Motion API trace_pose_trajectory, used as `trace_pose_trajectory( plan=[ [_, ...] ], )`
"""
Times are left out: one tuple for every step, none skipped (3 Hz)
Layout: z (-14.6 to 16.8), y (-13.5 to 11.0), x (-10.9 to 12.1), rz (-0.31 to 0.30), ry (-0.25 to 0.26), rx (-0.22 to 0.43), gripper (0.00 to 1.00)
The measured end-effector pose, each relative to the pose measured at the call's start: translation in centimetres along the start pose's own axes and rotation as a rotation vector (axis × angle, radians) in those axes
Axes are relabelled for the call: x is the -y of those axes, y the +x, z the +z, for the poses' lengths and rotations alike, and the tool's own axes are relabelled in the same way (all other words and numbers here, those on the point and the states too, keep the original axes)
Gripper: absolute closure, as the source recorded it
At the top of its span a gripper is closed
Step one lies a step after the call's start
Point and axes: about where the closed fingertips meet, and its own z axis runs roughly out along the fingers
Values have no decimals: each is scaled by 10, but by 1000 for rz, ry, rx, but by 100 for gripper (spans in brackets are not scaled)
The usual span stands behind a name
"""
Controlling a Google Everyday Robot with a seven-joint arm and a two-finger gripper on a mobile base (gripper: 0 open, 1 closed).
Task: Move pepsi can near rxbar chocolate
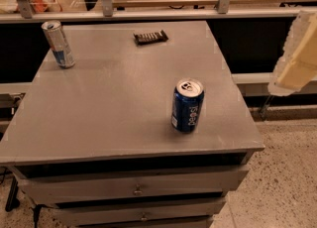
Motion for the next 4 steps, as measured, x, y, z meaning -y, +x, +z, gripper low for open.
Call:
trace_pose_trajectory(
  plan=[
    [0,0,0,0,0,0,0],
    [0,0,0,0,0,0,0],
    [5,-8,-3,6,-30,81,0],
    [38,-6,-5,30,-102,229,0]
  ],
)
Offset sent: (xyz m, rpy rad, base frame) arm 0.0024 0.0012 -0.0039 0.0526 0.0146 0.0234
